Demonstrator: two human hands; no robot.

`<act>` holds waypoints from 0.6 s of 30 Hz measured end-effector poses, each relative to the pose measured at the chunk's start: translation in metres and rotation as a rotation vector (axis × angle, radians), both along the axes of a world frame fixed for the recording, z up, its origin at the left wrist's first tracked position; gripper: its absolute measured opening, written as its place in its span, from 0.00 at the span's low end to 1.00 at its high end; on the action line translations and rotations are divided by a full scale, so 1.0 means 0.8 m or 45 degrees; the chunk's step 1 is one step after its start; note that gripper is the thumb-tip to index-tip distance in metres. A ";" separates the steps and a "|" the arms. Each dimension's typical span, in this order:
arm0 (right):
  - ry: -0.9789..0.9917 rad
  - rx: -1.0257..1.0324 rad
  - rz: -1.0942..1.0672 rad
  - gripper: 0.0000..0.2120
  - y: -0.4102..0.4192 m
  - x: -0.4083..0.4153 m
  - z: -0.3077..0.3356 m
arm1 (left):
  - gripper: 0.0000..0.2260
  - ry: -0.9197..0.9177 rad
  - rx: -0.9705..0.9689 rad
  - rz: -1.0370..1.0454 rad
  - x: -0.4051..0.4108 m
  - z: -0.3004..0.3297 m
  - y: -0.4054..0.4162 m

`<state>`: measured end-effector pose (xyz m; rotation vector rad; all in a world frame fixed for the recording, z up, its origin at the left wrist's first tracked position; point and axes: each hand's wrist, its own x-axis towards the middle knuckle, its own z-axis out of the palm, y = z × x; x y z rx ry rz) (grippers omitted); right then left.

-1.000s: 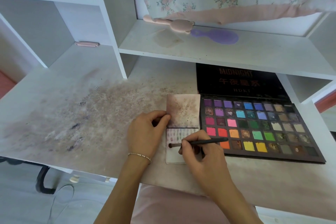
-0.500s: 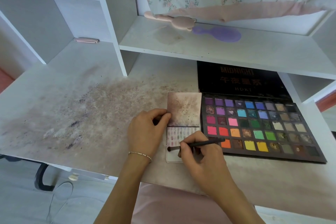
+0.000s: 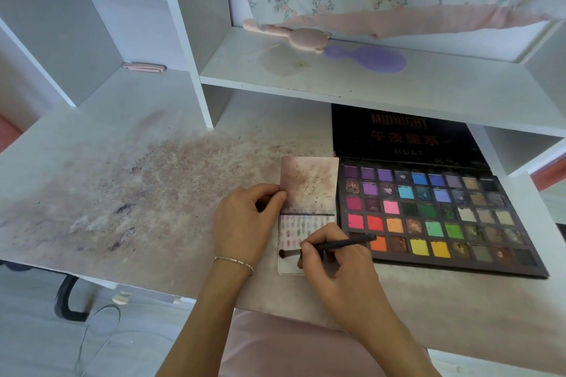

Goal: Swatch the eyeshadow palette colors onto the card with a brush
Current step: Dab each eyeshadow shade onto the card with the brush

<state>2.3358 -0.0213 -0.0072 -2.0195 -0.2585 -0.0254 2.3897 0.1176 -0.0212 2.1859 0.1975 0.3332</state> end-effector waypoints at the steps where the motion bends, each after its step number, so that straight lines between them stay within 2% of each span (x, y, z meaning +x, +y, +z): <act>1: -0.002 -0.003 0.002 0.04 0.000 0.000 0.000 | 0.06 -0.006 0.003 -0.001 0.000 0.000 0.000; 18: 0.004 -0.019 0.017 0.06 -0.002 -0.002 -0.001 | 0.05 -0.017 -0.003 -0.009 -0.001 0.000 0.000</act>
